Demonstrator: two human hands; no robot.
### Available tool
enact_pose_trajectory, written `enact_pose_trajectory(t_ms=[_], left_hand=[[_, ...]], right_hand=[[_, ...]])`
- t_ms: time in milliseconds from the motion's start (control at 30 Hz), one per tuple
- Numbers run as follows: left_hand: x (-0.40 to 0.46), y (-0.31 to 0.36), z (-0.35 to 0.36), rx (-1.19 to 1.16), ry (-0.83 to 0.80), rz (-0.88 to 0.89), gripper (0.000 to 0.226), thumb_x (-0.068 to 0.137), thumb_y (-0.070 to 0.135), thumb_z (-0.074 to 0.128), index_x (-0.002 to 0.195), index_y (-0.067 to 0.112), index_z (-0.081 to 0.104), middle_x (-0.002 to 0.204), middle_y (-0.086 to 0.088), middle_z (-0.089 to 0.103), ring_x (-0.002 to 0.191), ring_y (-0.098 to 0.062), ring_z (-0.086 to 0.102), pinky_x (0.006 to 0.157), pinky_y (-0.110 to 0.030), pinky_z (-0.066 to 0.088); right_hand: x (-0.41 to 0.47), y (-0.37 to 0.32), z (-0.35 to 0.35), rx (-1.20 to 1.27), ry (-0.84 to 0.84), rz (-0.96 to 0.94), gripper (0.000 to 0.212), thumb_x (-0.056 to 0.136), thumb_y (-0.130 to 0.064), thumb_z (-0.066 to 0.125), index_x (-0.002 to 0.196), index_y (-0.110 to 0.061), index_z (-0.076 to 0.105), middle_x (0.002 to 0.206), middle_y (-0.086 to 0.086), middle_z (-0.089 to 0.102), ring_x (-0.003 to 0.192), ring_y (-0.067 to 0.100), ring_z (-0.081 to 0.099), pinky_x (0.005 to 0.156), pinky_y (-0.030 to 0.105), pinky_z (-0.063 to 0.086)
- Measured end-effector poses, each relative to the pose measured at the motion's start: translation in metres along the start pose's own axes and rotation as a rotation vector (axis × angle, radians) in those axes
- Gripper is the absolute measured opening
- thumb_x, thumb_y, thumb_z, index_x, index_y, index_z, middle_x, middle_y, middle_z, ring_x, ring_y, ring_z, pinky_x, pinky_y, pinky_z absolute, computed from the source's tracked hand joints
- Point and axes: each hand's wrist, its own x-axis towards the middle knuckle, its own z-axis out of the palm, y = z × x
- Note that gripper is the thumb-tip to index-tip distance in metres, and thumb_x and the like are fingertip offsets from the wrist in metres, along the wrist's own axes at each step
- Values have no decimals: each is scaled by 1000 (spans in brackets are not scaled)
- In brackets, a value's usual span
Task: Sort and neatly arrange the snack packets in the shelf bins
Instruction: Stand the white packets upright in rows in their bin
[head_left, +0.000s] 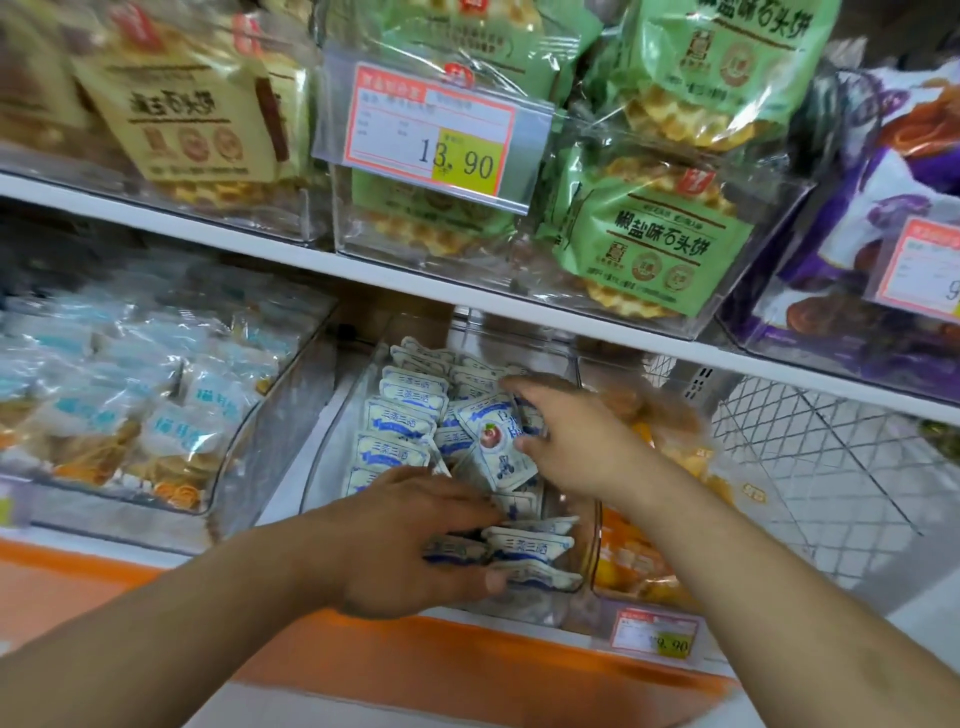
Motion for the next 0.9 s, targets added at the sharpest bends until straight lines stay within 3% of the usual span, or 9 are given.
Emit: enact_pose_trajectory(t_ms=[100,200,333,433,500,567,733,833,900], left_hand=[[-1,-4,-1,-10,6,13,69,91,75,46,152,46,37,158,24,33,125,21,14,119,-18,-1],[-1,-7,-2,-33,39,52,64,92,74,46,149,45,42,148,26,44,135,13,29,123,-25,8],[-2,-9,-1,-26,28,46,64,93,73,46,151,47,38,151,27,39,140,10,25,124,-27,5],[-2,-11,-1,-32,18,46,67,91,78,41,151,49,36,149,30,39,139,11,26,125,-32,9],[-2,-13,0,-41,9,34,70,89,82,37,151,50,34,148,30,39,139,12,27,125,-35,9],[-2,-14,1,-44,14,28,72,87,84,35,152,50,33,149,30,39,140,13,25,125,-36,8],[-2,-13,1,-41,22,12,69,91,79,38,153,50,31,154,27,36,143,11,21,125,-30,3],[-2,-10,-2,-33,18,10,66,93,74,42,153,49,32,157,27,32,139,14,18,122,-22,1],[-2,-11,-3,-47,20,16,64,94,72,45,152,49,35,153,28,37,135,14,22,123,-25,9]], right_hand=[[30,-4,9,-88,-126,-9,82,93,-38,76,162,-31,32,166,2,37,151,24,36,121,34,36],[41,-6,15,-289,-150,-17,94,78,-45,87,156,-31,39,159,6,44,145,31,40,117,42,40],[35,-8,15,-419,-163,11,94,74,-54,86,154,-41,38,150,8,42,139,33,34,112,44,35],[33,-10,13,-401,-102,-6,69,65,-55,89,121,-36,55,124,3,44,119,27,38,101,43,40],[31,-11,10,-358,-100,3,57,67,-49,91,100,-29,49,107,-2,52,105,24,48,83,38,43],[25,-11,6,-286,-127,50,55,74,-44,90,106,-27,48,102,-1,61,100,26,59,73,35,45],[-8,-6,-16,-116,53,92,56,93,-33,77,142,-29,51,124,-1,71,114,22,65,89,40,56],[-28,-2,-26,9,123,5,28,92,-31,77,115,-32,60,91,-8,71,91,16,65,77,42,57],[-37,-1,-24,-53,7,-73,26,94,-30,75,91,-25,49,73,-7,56,76,16,56,67,39,51]])
